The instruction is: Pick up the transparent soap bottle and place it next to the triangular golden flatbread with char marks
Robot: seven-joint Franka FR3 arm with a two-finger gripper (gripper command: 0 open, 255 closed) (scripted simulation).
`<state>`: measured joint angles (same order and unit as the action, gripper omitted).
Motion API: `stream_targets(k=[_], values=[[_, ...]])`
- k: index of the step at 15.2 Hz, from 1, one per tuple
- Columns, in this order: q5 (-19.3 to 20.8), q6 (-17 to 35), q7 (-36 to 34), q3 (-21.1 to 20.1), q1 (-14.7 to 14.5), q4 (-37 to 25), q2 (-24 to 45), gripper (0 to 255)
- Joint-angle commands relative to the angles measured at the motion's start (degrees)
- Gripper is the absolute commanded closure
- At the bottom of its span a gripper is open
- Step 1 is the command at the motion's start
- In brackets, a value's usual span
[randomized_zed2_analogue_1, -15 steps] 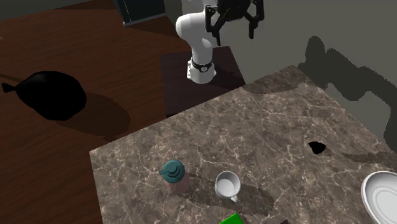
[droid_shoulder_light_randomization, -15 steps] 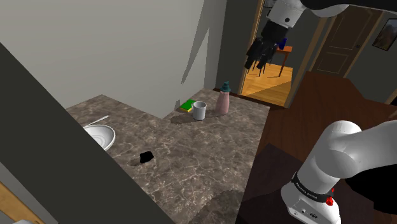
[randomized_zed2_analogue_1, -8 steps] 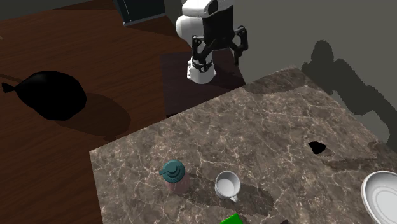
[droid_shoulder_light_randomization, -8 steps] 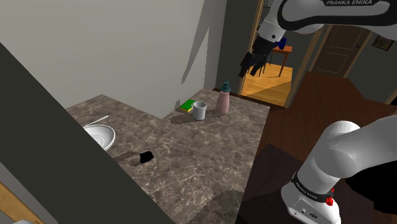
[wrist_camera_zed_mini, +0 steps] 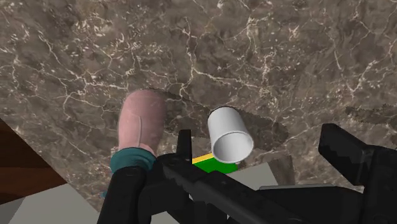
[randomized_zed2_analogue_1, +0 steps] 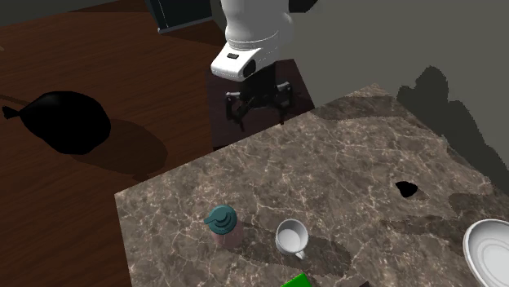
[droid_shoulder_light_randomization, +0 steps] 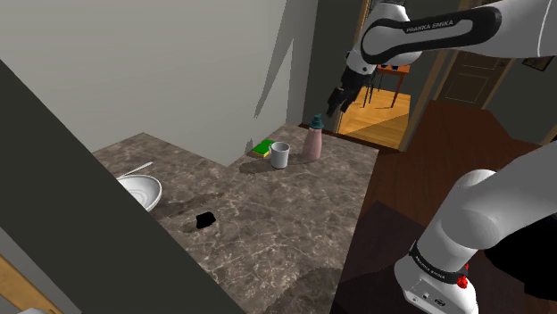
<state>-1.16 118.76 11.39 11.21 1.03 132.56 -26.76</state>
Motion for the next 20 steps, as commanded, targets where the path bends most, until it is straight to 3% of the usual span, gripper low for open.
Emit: stream_targets(k=[1,8,15,20], values=[[0.28,3.13,2.34,1.44,0.14,-0.53,3.63,0],[-0.99,11.14,10.04,5.58,0.25,-6.01,17.18,0],[-5.43,16.44,18.49,8.0,1.56,-15.25,32.03,0],[-6.93,19.04,19.7,7.77,1.88,-15.33,34.9,0]])
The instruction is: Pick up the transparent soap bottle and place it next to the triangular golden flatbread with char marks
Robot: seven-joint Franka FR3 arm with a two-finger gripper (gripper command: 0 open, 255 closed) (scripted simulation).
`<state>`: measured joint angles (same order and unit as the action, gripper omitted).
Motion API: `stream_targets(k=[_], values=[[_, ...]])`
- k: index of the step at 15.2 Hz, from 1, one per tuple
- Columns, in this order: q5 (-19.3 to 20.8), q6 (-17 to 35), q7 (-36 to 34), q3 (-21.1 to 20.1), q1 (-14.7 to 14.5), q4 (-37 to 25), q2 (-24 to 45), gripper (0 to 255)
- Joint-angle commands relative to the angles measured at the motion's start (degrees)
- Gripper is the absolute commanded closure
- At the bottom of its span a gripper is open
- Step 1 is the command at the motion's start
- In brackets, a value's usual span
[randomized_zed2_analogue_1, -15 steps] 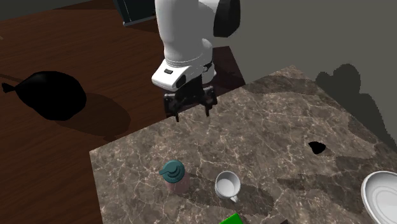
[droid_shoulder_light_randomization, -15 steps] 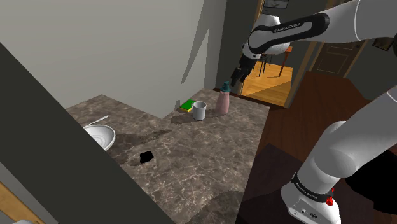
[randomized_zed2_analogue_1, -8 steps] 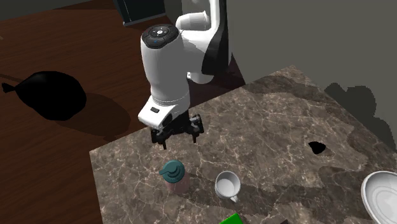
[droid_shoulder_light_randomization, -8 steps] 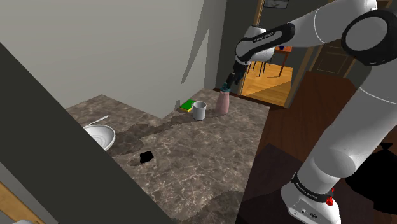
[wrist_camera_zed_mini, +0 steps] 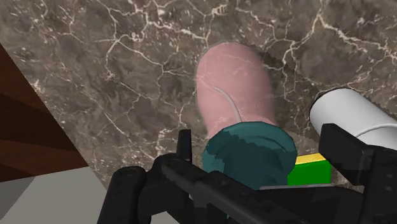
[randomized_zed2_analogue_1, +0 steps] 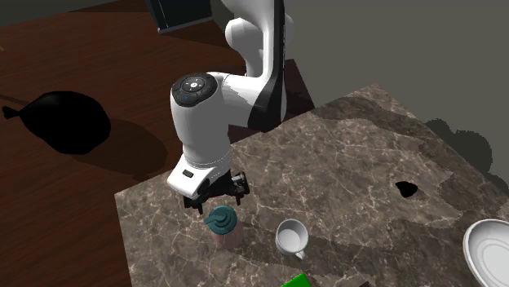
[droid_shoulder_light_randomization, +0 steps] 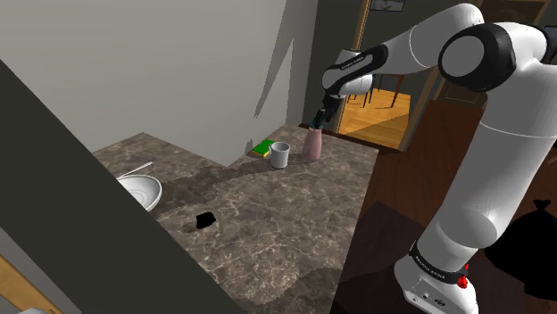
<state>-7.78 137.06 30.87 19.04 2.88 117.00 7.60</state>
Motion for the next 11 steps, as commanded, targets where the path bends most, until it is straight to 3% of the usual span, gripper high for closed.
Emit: stream_targets(k=[1,11], values=[[-0.65,1.35,0.44,-0.14,0.08,0.29,1.12,0],[-1.54,2.86,1.04,-0.37,0.24,0.41,2.63,0]])
